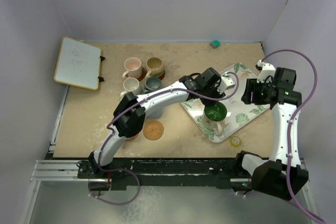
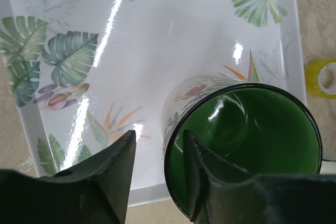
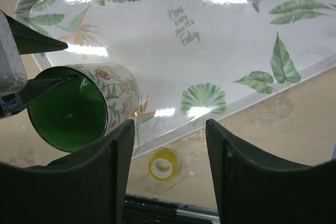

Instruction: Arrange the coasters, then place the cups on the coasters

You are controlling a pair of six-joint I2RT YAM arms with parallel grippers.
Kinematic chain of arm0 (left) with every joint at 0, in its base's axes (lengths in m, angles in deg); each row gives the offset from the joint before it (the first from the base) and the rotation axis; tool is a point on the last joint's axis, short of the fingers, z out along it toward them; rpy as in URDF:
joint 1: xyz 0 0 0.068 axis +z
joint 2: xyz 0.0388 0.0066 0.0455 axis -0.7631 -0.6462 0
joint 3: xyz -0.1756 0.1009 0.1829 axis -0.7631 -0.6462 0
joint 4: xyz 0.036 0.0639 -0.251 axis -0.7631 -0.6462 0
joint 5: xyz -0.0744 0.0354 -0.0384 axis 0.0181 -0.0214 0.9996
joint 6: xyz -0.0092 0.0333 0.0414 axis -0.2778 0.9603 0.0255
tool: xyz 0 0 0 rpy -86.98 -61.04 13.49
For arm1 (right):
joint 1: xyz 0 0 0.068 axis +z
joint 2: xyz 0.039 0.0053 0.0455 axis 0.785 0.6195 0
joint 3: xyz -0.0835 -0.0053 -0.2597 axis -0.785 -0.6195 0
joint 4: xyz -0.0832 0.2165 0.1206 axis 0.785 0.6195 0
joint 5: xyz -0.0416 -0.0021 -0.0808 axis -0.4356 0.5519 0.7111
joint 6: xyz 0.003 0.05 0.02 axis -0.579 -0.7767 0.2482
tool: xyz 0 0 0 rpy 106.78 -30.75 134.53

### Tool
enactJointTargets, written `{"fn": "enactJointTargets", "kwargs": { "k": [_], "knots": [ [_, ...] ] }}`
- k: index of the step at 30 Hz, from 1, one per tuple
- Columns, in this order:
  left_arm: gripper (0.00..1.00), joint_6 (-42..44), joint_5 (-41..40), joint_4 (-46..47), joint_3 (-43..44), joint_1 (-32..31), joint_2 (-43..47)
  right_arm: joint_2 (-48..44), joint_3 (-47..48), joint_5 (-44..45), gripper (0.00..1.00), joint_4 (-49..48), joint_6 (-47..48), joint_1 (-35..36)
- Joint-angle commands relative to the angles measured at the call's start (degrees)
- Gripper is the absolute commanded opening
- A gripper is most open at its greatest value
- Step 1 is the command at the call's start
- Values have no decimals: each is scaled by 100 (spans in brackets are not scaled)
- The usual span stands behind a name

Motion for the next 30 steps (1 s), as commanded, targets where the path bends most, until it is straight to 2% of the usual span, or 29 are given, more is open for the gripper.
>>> {"fn": "enactJointTargets", "kwargs": {
  "k": [1,7,14,16,20,30],
  "knots": [
    [42,-251,-297,231,-178,17,508,-117,0,-65,59,-109,-59,-35],
    [50,-874,-314,201,-681,19,636,-93,-1,-117,59,-97,-42,-38],
    [49,-1112,-201,200,-840,-18,564,-48,8,-119,59,-89,-33,-39],
    [45,-1107,-155,131,-763,-18,496,-43,9,-124,59,-92,-37,-38],
    [29,-968,-124,52,-666,-19,387,-59,12,-125,59,-82,-35,-41],
    [9,-368,46,-43,-270,-14,199,-131,5,-116,59,-84,-20,-42]
  ]
}}
